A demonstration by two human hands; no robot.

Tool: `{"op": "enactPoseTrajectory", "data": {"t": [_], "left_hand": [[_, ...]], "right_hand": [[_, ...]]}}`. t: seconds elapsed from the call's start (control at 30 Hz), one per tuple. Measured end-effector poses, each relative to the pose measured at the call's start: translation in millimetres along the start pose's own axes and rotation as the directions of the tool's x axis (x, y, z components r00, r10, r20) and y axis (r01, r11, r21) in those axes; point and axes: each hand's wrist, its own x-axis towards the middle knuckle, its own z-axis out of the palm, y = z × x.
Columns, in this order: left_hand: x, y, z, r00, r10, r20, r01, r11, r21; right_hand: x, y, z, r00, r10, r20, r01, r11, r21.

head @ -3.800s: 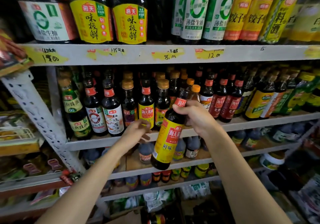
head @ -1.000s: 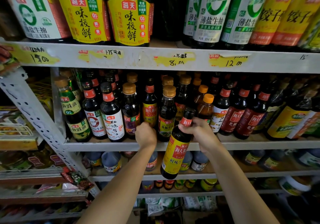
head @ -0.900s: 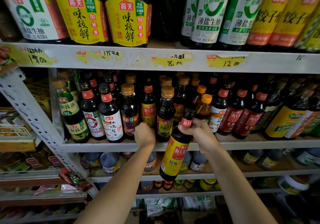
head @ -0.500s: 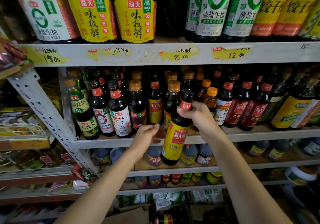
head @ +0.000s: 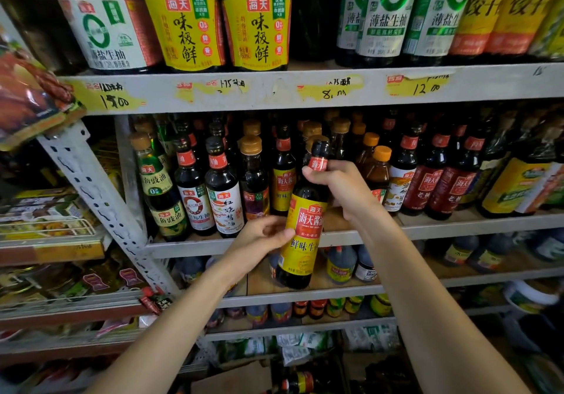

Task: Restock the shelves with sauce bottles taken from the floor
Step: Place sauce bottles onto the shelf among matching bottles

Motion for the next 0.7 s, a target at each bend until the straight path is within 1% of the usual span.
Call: {"op": "enactPoseTrajectory", "data": {"t": [0.03, 0.07, 0.13, 0.17, 0.23, 0.33, 0.37, 0.43, 0.5, 0.53, 0.63, 0.7], "left_hand": [[-0.1, -0.7, 1.1, 1.000, 0.004, 0.025, -0.005, 0.998, 0.066], [1.2, -1.1, 3.4, 1.000, 0.010, 0.020, -0.013, 0.987, 0.159], [8.6, -2.3, 8.4, 0.993, 0.082, -0.080, -0.047, 0.930, 0.365], [13.0, -1.5, 9.6, 0.980, 0.136, -0.146, -0.061, 0.901, 0.431], [21.9, 1.0, 7.5, 0.947, 0.220, -0.233, -0.083, 0.870, 0.485], [33.5, 1.2, 0.2, 0.914, 0.277, -0.296, -0.101, 0.863, 0.496], [36.1, 0.2, -0.7, 0.904, 0.296, -0.309, -0.097, 0.844, 0.527], [40.8, -3.6, 0.1, 0.880, 0.338, -0.333, -0.038, 0.750, 0.660], [44.4, -8.4, 3.2, 0.862, 0.345, -0.371, 0.084, 0.625, 0.776], [45.8, -11.1, 5.2, 0.856, 0.336, -0.393, 0.139, 0.582, 0.801], [49.8, -18.9, 10.2, 0.841, 0.336, -0.425, 0.225, 0.497, 0.838], [52.8, -23.5, 10.6, 0.831, 0.352, -0.431, 0.231, 0.486, 0.843]], "right_hand": [[0.3, -1.1, 2.7, 1.000, -0.018, -0.011, 0.018, 1.000, -0.010], [0.8, -3.0, 6.0, 0.999, -0.042, -0.023, 0.041, 0.999, -0.031], [2.4, -8.2, 14.6, 0.994, -0.096, -0.046, 0.091, 0.991, -0.098], [3.4, -11.4, 19.4, 0.991, -0.120, -0.054, 0.112, 0.985, -0.132], [5.5, -17.5, 27.6, 0.982, -0.178, -0.061, 0.165, 0.969, -0.185], [9.1, -22.4, 35.3, 0.963, -0.260, -0.070, 0.236, 0.942, -0.239], [10.6, -22.5, 37.5, 0.959, -0.275, -0.074, 0.247, 0.932, -0.264], [14.4, -19.4, 41.9, 0.951, -0.299, -0.074, 0.258, 0.905, -0.340], [18.9, -12.7, 46.0, 0.951, -0.304, -0.062, 0.257, 0.884, -0.390], [21.1, -8.5, 47.6, 0.953, -0.296, -0.061, 0.249, 0.883, -0.398], [27.7, 3.3, 50.2, 0.959, -0.272, -0.077, 0.218, 0.884, -0.413], [31.7, 8.5, 51.7, 0.959, -0.272, -0.084, 0.213, 0.882, -0.420]]}}
